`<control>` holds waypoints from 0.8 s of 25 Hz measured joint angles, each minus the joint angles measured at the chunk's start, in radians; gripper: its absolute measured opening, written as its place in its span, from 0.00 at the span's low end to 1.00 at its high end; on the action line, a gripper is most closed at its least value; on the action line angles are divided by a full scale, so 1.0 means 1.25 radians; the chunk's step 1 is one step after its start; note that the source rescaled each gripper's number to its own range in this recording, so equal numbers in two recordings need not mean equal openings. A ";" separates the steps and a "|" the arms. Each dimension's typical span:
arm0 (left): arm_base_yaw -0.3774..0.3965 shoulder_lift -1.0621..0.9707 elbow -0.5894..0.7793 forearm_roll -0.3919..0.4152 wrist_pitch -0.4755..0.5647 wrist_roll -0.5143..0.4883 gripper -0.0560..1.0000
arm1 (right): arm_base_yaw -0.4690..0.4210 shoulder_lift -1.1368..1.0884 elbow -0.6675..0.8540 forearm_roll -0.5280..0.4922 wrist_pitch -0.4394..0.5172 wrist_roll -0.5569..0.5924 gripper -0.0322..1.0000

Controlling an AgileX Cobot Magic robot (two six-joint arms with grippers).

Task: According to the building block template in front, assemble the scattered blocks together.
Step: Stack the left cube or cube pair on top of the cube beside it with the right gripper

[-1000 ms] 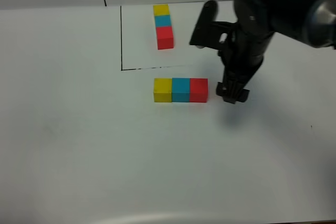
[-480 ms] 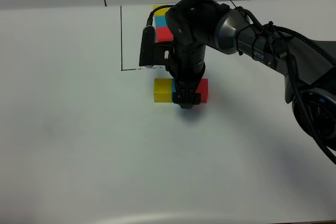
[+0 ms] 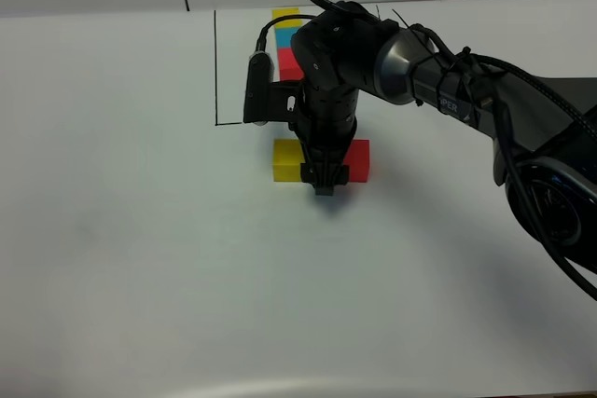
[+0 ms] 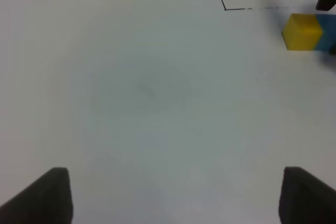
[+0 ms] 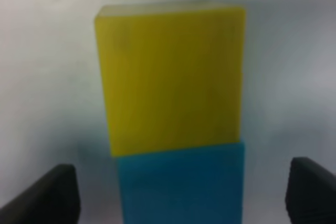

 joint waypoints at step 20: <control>0.000 0.000 0.000 0.000 0.000 0.000 0.83 | 0.000 0.005 -0.004 0.000 0.006 0.010 0.07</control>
